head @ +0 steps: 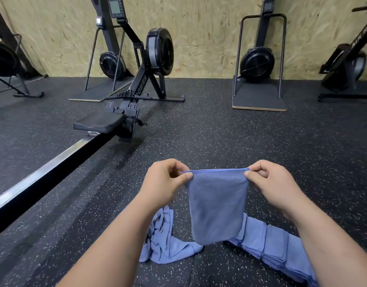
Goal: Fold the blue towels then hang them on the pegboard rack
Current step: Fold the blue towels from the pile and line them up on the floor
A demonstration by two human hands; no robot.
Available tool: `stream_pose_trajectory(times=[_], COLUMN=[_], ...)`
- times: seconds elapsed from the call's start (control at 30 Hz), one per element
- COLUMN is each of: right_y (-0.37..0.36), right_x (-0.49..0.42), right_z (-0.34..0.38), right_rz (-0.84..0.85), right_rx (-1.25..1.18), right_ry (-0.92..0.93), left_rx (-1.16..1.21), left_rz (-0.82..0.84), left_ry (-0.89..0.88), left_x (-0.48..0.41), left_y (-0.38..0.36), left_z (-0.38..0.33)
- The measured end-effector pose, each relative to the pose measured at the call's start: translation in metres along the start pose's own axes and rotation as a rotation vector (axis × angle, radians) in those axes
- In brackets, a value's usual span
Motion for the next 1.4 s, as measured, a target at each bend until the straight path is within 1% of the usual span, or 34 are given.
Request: stream_pose_trajectory(times=[0.07,0.17,0.37,0.5,0.63,0.77,0.87,0.93,1.1,1.27,1.4], right_y=[0.000,0.002,0.002,0.005,0.009,0.011,0.008,0.004,-0.003,-0.003,-0.001], right_x=[-0.001,-0.001,0.001,0.002,0.003,0.003,0.002,0.001,-0.001,-0.001,-0.002], right_z=[0.000,0.004,0.009,0.011,0.014,0.014,0.011,0.009,0.009,0.012,0.009], right_rz=[-0.006,-0.029,-0.049,-0.084,-0.133,-0.169,-0.151,-0.124,-0.047,-0.028,-0.054], right_rx=[-0.049,-0.081,-0.086,-0.090,-0.097,0.048,0.124,0.149,0.126,0.082,0.078], right_ry=[-0.016,-0.005,0.053,0.066,0.093,0.113,0.114,0.112,0.148,0.171,0.153], left_rx=[0.082,0.119,0.082,-0.024,-0.214,-0.292,-0.348,-0.405,-0.471,-0.412,-0.293], left_rz=[-0.001,-0.005,-0.021,0.014,0.063,0.020,-0.013,-0.025,-0.008,-0.044,-0.054], left_ry=[-0.006,-0.016,-0.024,-0.121,-0.247,-0.299,-0.339,-0.326,-0.207,-0.152,-0.132], left_x=[0.000,0.002,0.004,0.007,0.010,0.011,0.011,0.009,0.007,0.007,0.007], left_y=[0.000,0.001,0.003,-0.001,-0.010,-0.010,-0.010,-0.010,-0.011,-0.004,0.000], left_z=[-0.003,-0.008,-0.013,-0.022,-0.033,-0.038,-0.038,-0.035,-0.023,-0.016,-0.021])
Point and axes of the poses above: each hand's wrist, its own x-axis away from the middle knuckle, its own y-axis out of the back of the hand, z = x × y, the point moved 9 cm from there along -x, towards the middle knuckle, and after that the axes turned 14 degrees about x, right-handed, at the moved point
